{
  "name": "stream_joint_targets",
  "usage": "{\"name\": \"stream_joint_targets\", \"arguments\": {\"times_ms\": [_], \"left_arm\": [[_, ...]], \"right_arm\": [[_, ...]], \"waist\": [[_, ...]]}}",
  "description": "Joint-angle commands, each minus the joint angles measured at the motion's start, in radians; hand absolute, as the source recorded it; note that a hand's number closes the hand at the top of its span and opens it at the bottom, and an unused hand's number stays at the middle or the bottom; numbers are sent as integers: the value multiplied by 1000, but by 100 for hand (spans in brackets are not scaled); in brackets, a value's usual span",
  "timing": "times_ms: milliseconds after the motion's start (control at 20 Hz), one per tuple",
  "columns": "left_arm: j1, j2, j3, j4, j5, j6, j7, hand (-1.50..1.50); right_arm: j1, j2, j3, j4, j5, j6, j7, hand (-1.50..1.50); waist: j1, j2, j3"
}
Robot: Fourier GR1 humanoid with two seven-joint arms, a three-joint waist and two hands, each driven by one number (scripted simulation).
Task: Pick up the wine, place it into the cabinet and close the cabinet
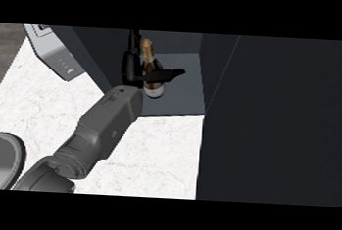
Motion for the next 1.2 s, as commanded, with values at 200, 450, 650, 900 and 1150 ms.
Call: {"name": "stream_joint_targets", "arguments": {"times_ms": [200, 450, 650, 900, 1150], "left_arm": [[88, 1, -7, 16, -5, -115, -56, -150], [98, 1, -6, 3, 30, -157, -45, -150], [73, 1, -23, -18, 96, -150, -14, -150], [121, 1, -84, -52, 152, -183, -29, -150], [161, 1, -184, -138, 229, -136, -6, -150]], "right_arm": [[-13, -15, -31, -53, -59, -13, 53, -150], [-11, 3, 20, -59, -13, -26, 52, -150], [42, 12, 55, -44, 3, -4, 12, -150], [20, 16, 57, -59, 3, -33, 43, -150], [-14, 39, 97, -60, 36, -66, 52, -150]], "waist": [[13, 0, -4], [20, -7, -4], [7, -12, -3], [12, -16, -3], [17, -19, -3]]}}
